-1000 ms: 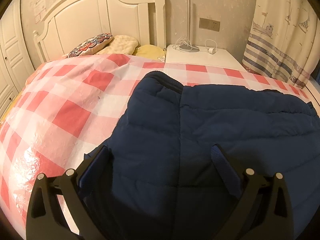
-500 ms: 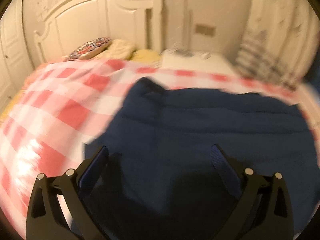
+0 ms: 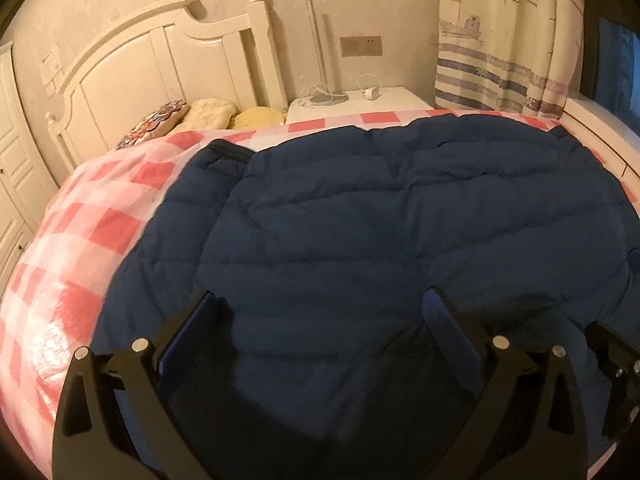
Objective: Fold large clothes
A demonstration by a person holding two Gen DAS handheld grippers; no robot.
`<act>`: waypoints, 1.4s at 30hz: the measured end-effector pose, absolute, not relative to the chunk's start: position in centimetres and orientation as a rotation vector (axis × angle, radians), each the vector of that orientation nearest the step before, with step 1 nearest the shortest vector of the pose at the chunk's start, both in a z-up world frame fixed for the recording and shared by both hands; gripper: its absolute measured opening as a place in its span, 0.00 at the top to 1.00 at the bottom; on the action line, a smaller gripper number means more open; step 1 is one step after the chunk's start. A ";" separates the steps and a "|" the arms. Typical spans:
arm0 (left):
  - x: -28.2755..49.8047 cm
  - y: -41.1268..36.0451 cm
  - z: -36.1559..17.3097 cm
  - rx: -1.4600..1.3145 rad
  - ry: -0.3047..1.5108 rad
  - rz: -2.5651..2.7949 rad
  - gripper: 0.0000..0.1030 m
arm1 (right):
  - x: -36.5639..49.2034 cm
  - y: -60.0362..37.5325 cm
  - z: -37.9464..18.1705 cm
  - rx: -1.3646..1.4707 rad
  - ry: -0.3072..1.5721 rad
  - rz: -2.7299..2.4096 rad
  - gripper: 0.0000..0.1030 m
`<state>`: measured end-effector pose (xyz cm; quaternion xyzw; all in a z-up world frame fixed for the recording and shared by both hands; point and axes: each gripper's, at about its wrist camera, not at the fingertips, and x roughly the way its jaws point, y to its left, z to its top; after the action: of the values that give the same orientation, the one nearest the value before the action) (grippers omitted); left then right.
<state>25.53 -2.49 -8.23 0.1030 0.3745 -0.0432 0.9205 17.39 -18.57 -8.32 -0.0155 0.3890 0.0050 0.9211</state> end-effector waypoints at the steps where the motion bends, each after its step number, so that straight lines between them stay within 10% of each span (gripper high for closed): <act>1: 24.7 -1.7 -7.7 0.185 0.769 -0.085 0.02 | 17.2 -18.7 -8.0 -0.025 0.813 0.013 0.05; 11: 20.1 7.7 -9.1 0.063 0.768 -0.030 0.02 | 14.1 -25.0 -8.3 0.119 0.824 -0.053 0.04; 25: 18.7 2.9 -3.8 0.109 0.653 -0.116 0.02 | 13.0 -21.6 -4.9 0.070 0.726 -0.033 0.05; 35: 20.1 -1.7 -9.3 0.237 0.767 -0.172 0.02 | 14.5 -16.0 -8.9 -0.125 0.782 0.082 0.04; 42: 23.6 -1.0 -2.2 0.207 0.672 -0.196 0.02 | 17.3 -18.1 -4.4 -0.068 0.799 0.131 0.05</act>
<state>23.60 -0.98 -2.22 0.1011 0.3288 -0.0960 0.9341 17.31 -18.10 -4.42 -0.0329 0.3887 0.0637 0.9186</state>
